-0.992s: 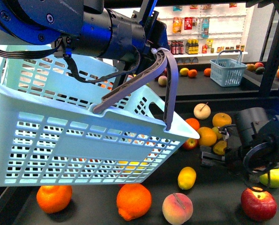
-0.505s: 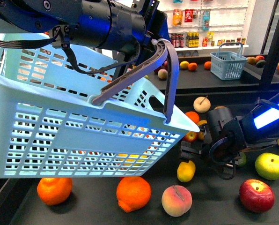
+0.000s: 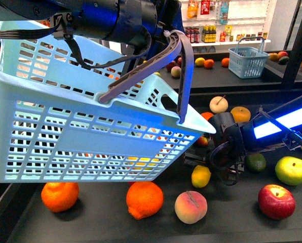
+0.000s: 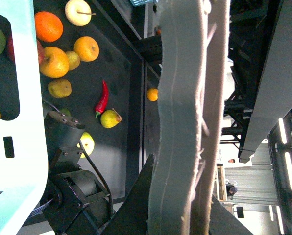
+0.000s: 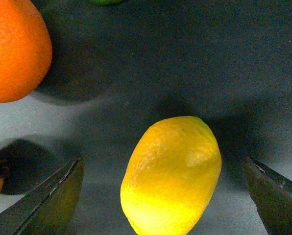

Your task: Pick lemon from shelf

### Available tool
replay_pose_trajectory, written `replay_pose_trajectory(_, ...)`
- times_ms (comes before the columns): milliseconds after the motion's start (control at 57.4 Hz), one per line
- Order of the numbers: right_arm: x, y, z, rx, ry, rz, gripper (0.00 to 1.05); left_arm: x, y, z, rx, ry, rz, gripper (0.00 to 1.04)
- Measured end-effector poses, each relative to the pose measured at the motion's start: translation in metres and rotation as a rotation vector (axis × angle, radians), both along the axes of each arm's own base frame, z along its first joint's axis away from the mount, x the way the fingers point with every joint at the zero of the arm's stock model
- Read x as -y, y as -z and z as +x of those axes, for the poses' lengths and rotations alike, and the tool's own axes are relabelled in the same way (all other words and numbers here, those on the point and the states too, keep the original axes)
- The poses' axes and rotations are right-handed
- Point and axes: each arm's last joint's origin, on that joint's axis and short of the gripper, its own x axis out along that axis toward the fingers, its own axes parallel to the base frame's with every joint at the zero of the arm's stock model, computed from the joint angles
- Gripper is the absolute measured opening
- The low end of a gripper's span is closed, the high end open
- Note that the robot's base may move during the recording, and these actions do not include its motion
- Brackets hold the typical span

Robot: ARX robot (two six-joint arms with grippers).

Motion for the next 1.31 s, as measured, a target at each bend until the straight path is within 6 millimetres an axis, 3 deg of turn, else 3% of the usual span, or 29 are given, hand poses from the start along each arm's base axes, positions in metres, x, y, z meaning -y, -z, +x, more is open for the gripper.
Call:
replay_pose_trajectory(209, 0.001, 0.014, -0.002, -0.029, 0.001, -0.016, 0.97, 0.0, 0.0, 0.0, 0.0, 0.0, 0.0, 0.09)
replay_pose_trajectory(470, 0.002, 0.014, -0.003, -0.016, -0.002, -0.019, 0.63, 0.0, 0.0, 0.0, 0.0, 0.0, 0.0, 0.09)
replay_pose_trajectory(644, 0.009, 0.005, -0.009, -0.002, -0.003, -0.023, 0.56, 0.0, 0.0, 0.0, 0.0, 0.0, 0.0, 0.09)
replay_pose_trajectory(801, 0.028, -0.019, -0.018, 0.029, 0.023, -0.037, 0.55, 0.0, 0.0, 0.0, 0.0, 0.0, 0.0, 0.09)
replay_pose_trajectory(1027, 0.081, -0.07, -0.034, 0.1, 0.107, -0.093, 0.55, 0.0, 0.0, 0.0, 0.0, 0.0, 0.0, 0.09)
replay_pose_trajectory(1201, 0.124, -0.118, -0.051, 0.17, 0.174, -0.099, 0.54, 0.0, 0.0, 0.0, 0.0, -0.001, 0.0, 0.09)
replay_pose_trajectory(1306, 0.132, -0.151, -0.057, 0.234, 0.173, -0.077, 0.54, 0.0, 0.0, 0.0, 0.0, 0.0, 0.0, 0.09)
